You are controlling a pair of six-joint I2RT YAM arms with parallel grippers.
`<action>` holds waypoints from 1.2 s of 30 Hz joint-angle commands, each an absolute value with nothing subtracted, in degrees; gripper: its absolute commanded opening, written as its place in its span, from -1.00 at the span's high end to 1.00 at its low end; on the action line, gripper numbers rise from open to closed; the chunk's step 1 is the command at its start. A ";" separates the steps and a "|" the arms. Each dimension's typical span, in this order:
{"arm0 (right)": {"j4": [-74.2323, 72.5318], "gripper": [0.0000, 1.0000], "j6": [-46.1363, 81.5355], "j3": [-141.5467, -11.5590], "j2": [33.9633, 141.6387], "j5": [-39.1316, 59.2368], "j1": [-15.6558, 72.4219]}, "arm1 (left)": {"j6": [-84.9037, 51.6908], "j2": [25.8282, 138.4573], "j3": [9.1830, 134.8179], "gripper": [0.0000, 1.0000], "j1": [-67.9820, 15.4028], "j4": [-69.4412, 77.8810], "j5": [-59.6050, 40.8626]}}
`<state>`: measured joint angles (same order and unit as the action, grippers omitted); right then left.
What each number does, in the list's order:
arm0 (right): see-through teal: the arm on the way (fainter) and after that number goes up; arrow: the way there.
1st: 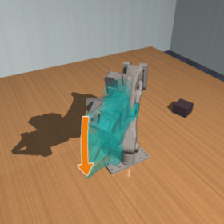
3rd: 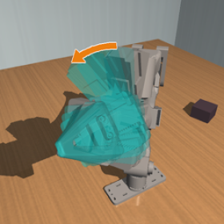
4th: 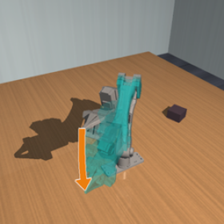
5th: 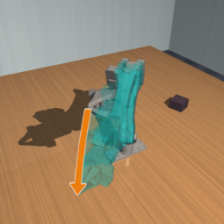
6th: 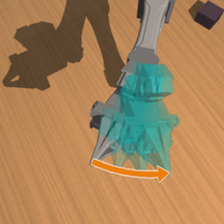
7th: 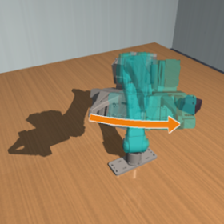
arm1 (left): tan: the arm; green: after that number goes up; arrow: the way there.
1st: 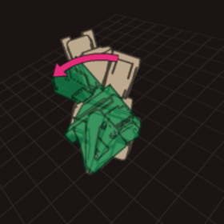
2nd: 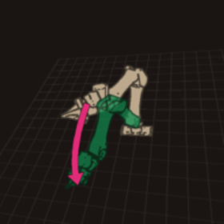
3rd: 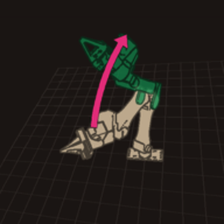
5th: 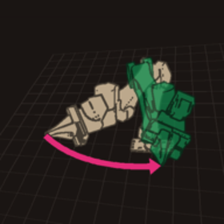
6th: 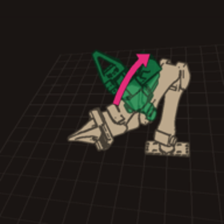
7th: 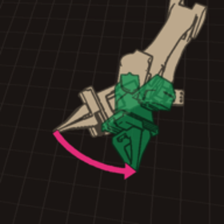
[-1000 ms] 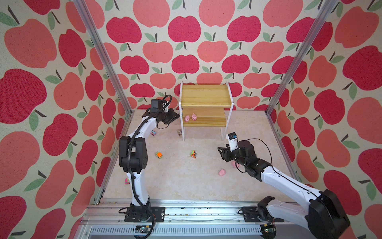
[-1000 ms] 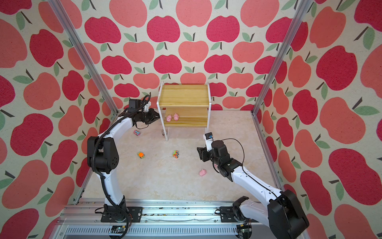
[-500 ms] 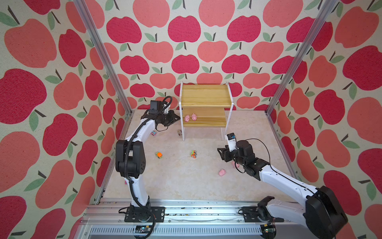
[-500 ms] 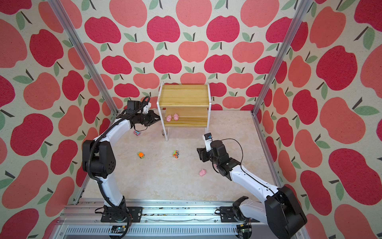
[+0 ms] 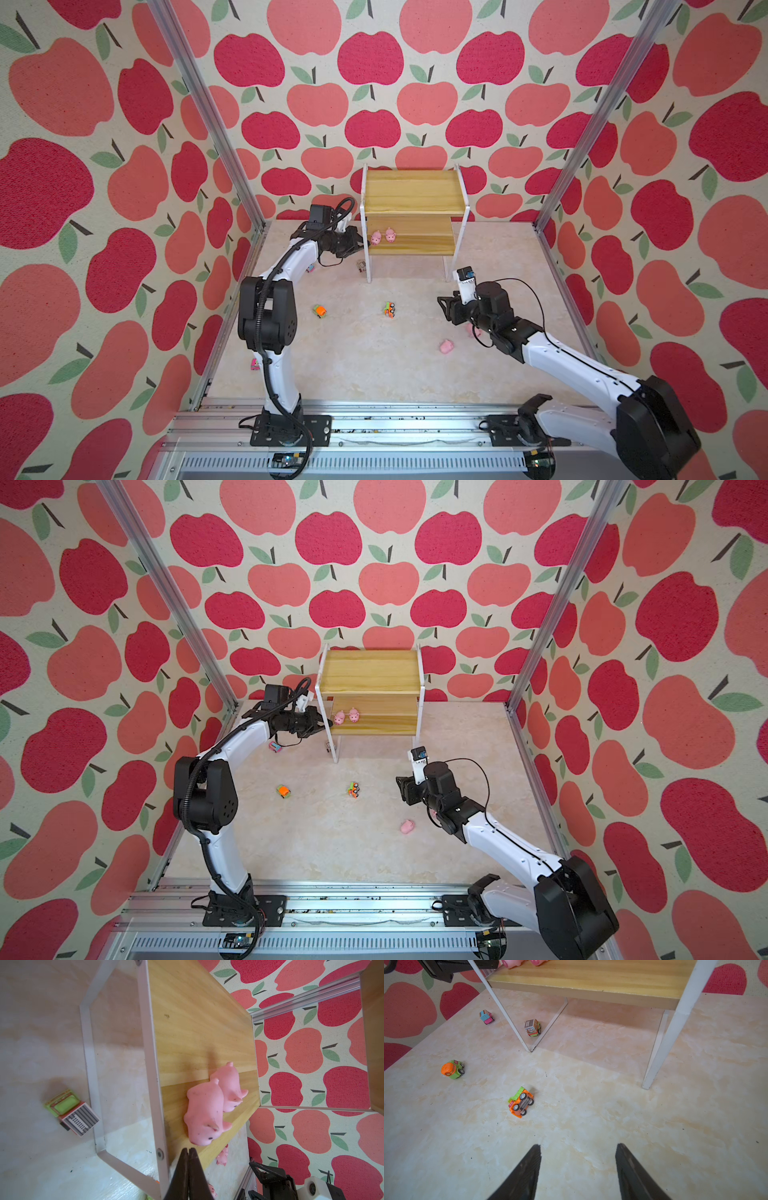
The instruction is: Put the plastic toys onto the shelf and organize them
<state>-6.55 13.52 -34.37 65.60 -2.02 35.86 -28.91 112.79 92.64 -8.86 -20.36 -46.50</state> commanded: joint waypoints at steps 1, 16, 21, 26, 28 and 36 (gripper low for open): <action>-5.99 -0.21 13.60 -33.56 64.03 -2.72 35.52 | -27.47 114.62 95.51 0.86 -9.44 -21.82 -48.90; -5.45 -0.21 13.43 -33.31 63.37 -3.16 35.59 | -27.14 117.99 98.35 0.88 -9.38 -21.27 -52.58; -5.62 -0.21 13.42 -33.53 63.87 -3.08 35.53 | -26.98 117.85 98.17 0.89 -9.40 -20.56 -54.22; -5.72 -0.21 13.20 -34.02 64.55 -2.90 35.53 | -26.74 118.56 98.92 0.89 -9.59 -20.47 -55.47; -5.71 -0.21 13.26 -34.01 64.58 -2.98 35.52 | -26.61 118.87 99.14 0.90 -9.72 -20.43 -55.97; -5.72 -0.21 13.46 -33.66 64.34 -3.25 35.53 | -25.73 119.88 100.02 0.90 -9.80 -21.13 -57.11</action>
<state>-6.37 13.52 -34.02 64.40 -2.48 35.86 -27.44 118.41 98.04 -9.02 -20.49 -53.49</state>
